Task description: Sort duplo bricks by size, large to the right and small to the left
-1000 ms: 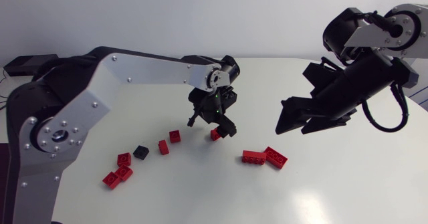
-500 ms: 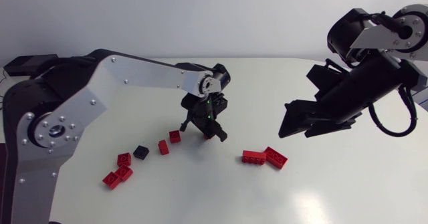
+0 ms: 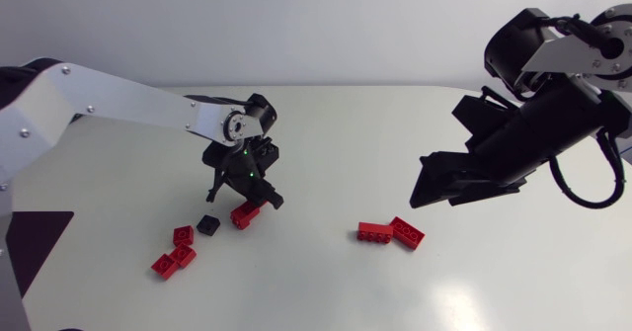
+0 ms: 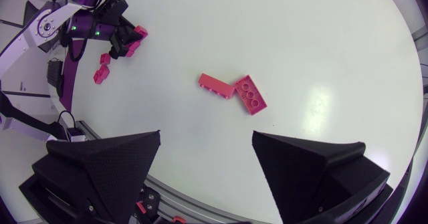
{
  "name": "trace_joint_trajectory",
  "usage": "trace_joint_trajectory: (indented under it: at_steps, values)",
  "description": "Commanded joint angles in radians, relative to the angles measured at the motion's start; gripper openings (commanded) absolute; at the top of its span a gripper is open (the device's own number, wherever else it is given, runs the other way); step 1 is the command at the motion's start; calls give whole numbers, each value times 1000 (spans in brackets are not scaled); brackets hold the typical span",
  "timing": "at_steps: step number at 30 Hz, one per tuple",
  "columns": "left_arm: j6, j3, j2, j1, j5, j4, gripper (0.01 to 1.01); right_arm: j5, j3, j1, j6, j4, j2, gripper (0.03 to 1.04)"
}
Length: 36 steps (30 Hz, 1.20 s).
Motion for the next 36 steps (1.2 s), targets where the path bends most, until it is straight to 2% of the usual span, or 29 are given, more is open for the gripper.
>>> trace_joint_trajectory:
  at_steps: [1, 6, 18, 27, 28, 32, 34, 36]
  values:
    - [21, -76, -65, -8, -3, 22, 302, -8, -11, 13, 17, -28, -17, 992]
    - [31, -177, -140, 15, -3, 52, 302, -8, -17, 26, 26, -36, -35, 992]
    - [109, -339, -264, 145, 2, 92, 302, -8, -20, 55, 46, -56, -64, 992]
    - [113, -369, -332, 149, 6, 94, 318, -8, -19, 69, 62, -57, -75, 992]
    - [108, -367, -337, 145, 6, 94, 377, -8, -20, 69, 63, -57, -75, 992]
    - [86, -356, -333, 141, 6, 92, 872, -6, -30, 69, 74, -57, -73, 993]
    - [62, -352, -327, 142, 5, 92, 977, -3, -33, 66, 80, -50, -70, 993]
    - [36, -344, -327, 153, -1, 92, 977, 3, -37, 55, 85, -41, -64, 993]
